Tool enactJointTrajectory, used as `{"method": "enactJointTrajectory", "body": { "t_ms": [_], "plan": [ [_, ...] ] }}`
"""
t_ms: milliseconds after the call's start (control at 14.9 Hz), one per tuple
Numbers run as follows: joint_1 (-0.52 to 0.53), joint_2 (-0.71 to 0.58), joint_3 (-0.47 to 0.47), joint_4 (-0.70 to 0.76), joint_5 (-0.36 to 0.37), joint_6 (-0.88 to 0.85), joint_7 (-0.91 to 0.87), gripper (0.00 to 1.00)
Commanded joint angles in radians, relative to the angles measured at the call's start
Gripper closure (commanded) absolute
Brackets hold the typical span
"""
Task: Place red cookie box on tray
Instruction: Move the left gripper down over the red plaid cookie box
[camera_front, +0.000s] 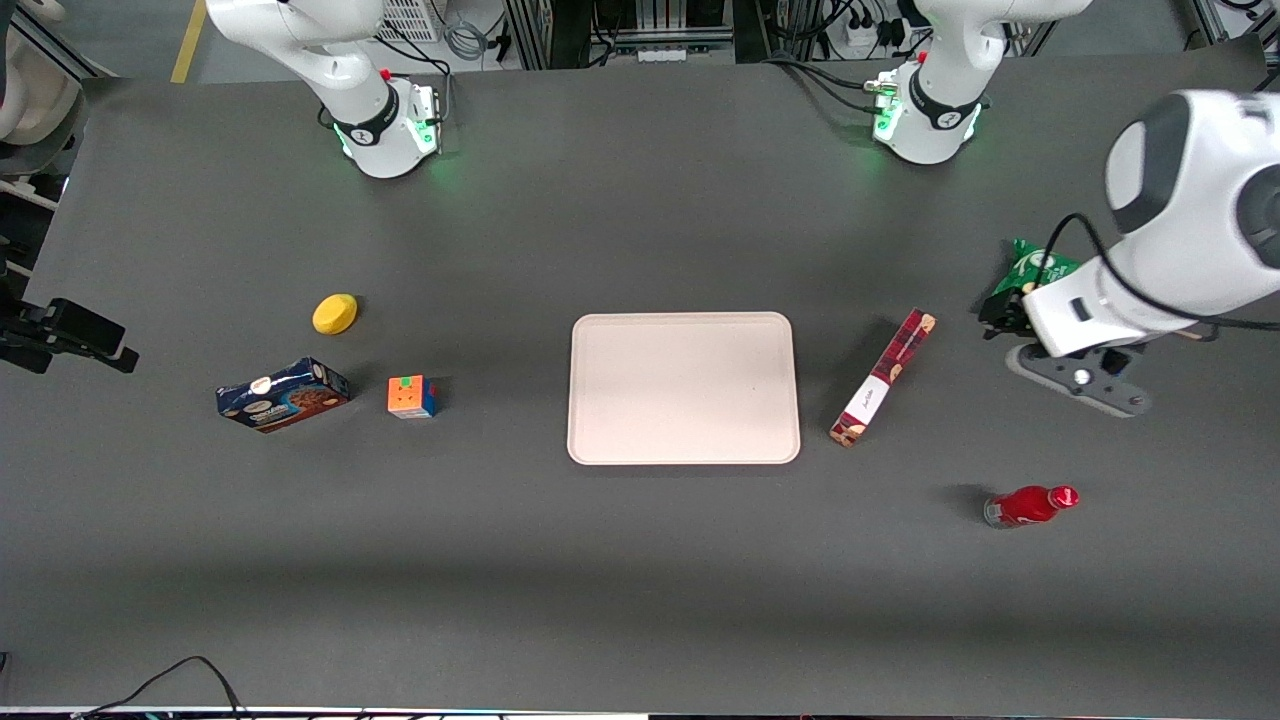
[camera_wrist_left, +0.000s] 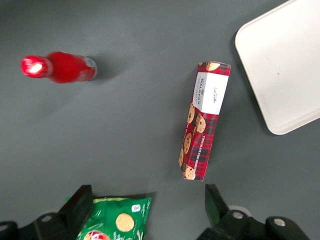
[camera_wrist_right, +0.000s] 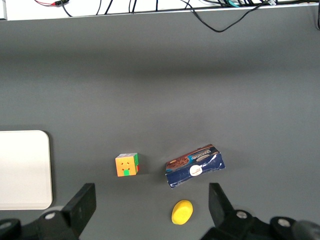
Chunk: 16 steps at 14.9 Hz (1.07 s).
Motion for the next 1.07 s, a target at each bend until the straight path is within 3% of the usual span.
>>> {"method": "enactJointTrajectory", "body": {
  "t_ms": [0, 403, 806, 1007],
  "plan": [
    [-0.018, -0.048, -0.029, -0.186, 0.014, 0.130, -0.025, 0.00],
    [-0.018, -0.054, -0.140, -0.331, 0.014, 0.286, -0.169, 0.00],
    [-0.019, -0.030, -0.154, -0.515, 0.020, 0.608, -0.160, 0.00],
    [-0.019, -0.003, -0.154, -0.541, 0.020, 0.665, -0.163, 0.00]
  ]
}}
